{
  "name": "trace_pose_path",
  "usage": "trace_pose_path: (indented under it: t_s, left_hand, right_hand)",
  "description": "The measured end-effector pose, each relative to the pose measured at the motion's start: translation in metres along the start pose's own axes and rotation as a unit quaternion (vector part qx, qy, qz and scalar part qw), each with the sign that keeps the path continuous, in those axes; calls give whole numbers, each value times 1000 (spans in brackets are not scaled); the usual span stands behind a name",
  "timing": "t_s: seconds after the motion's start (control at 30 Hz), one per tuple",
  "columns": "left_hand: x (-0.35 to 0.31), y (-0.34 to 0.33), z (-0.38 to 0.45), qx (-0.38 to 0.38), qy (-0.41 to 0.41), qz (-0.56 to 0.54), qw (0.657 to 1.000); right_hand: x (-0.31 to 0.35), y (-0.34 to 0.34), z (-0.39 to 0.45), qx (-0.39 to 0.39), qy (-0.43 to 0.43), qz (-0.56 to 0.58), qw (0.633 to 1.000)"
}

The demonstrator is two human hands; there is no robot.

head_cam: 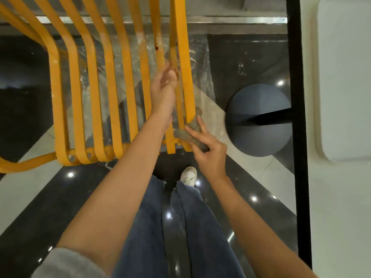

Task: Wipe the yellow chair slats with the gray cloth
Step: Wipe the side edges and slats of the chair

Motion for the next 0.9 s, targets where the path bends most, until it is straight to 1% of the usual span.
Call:
trace_pose_path:
  t_s: [0.07,0.13,0.2,0.27,0.33,0.43,0.5,0.6,0.63,0.67,0.73,0.8,0.87,0.9]
  left_hand:
    - [14,6,-27,14,73,-115,991]
    - [28,11,-45,23,107,-167,980]
    - [38,12,-55,18,128,-200,971]
    - [42,10,-59,14,136,-212,968]
    - [43,9,-61,14,134,-196,971]
    - [42,13,-60,28,131,-178,975]
    - [41,18,-59,38,144,-166,975]
    - [42,31,-52,39,155,-142,977]
    - [41,35,-49,38,155,-140,977]
    - [38,38,-47,36,157,-149,976]
    - [28,38,-44,28,157,-181,970]
    - [17,36,-38,7,162,-214,963]
    - [2,35,-30,-10,172,-251,953]
    - [-5,35,-26,-10,180,-267,947]
  right_hand:
    - [-5,-1,-22,9,23,-42,999]
    - [-1,-2,-2,0,35,-48,998]
    - [13,-3,42,-13,29,-73,997]
    - [28,-3,92,-23,1,-94,995]
    - [38,-4,130,-36,5,-111,993]
    - [46,-7,164,-53,29,-137,989]
    - [53,-1,177,-77,24,-138,987]
    - [62,15,172,-160,-16,-77,984]
    - [67,20,165,-174,-41,-57,982]
    - [72,23,158,-172,-65,-31,983]
    - [83,26,142,-140,-103,52,983]
    - [97,24,130,-91,-131,150,976]
    - [110,19,119,-35,-173,239,955]
    - [115,17,114,-8,-203,288,936]
Point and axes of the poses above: each hand's wrist, its own z-axis towards the middle knuckle, its own y-axis out of the back of the hand, x = y × z, the point moved 1 cm from there along z, towards the middle knuckle, and after that the axes turned 5 degrees about -z, right-handed, at the moved point
